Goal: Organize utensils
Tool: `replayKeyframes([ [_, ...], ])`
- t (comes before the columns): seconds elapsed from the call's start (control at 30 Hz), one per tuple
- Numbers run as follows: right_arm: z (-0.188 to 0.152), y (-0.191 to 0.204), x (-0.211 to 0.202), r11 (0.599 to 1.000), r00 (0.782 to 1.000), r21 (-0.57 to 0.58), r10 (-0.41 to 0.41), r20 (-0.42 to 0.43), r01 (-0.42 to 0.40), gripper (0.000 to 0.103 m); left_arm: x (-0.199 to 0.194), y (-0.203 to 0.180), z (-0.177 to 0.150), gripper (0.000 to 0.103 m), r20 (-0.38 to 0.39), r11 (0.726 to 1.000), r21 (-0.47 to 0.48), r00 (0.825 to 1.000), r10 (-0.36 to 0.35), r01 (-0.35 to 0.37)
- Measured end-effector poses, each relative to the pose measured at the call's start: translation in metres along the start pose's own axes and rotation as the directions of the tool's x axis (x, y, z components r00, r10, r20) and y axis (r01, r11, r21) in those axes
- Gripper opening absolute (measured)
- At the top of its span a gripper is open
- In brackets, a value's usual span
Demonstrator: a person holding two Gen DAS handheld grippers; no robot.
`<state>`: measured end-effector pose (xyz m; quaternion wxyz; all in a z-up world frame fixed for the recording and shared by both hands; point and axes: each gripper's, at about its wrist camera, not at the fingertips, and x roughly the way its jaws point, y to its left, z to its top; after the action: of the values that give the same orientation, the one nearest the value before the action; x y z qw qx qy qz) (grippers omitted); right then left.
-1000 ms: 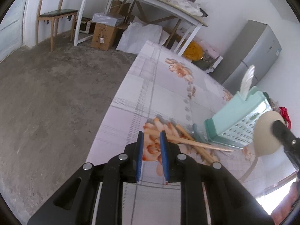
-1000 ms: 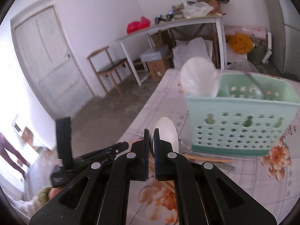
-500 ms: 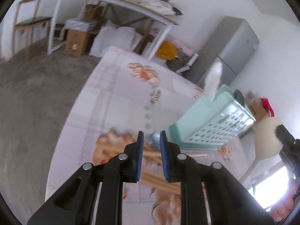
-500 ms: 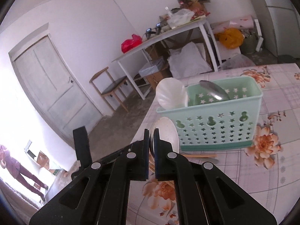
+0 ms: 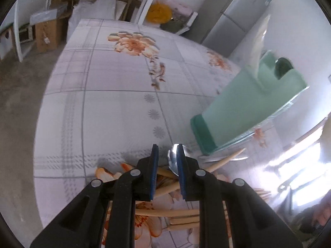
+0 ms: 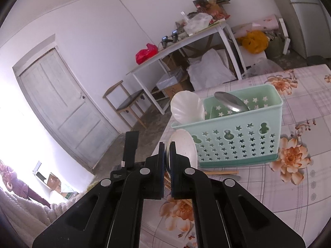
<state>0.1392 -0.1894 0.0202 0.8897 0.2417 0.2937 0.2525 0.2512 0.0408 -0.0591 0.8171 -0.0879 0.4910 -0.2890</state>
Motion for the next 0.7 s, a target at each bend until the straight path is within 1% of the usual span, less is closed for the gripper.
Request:
replayKeyframes([
  [0.17, 0.001, -0.002, -0.003, 1.0, 1.0, 0.008, -0.004, 0.009, 0.004, 0.003, -0.003, 0.001, -0.015, 0.017, -0.043, 0.995, -0.015, 0.994, -0.1, 0.1],
  [0.33, -0.001, -0.003, -0.004, 1.0, 1.0, 0.017, -0.004, 0.007, 0.004, 0.003, -0.01, -0.005, -0.033, 0.017, -0.087, 0.989, -0.008, 0.986, -0.145, 0.145],
  [0.43, -0.001, -0.003, -0.003, 1.0, 1.0, 0.019, -0.004, 0.007, 0.004, 0.003, -0.013, -0.009, -0.038, 0.017, -0.088, 0.991, -0.003, 0.987, -0.135, 0.136],
  [0.53, -0.002, -0.004, -0.003, 1.0, 1.0, 0.025, -0.005, 0.004, 0.005, 0.003, -0.012, -0.01, -0.038, 0.019, -0.074, 0.992, -0.021, 0.989, -0.128, 0.127],
  [0.7, -0.003, -0.005, -0.004, 1.0, 1.0, 0.027, -0.012, 0.005, 0.012, 0.003, -0.01, -0.01, -0.033, 0.019, -0.062, 0.988, -0.097, 0.99, -0.124, 0.118],
])
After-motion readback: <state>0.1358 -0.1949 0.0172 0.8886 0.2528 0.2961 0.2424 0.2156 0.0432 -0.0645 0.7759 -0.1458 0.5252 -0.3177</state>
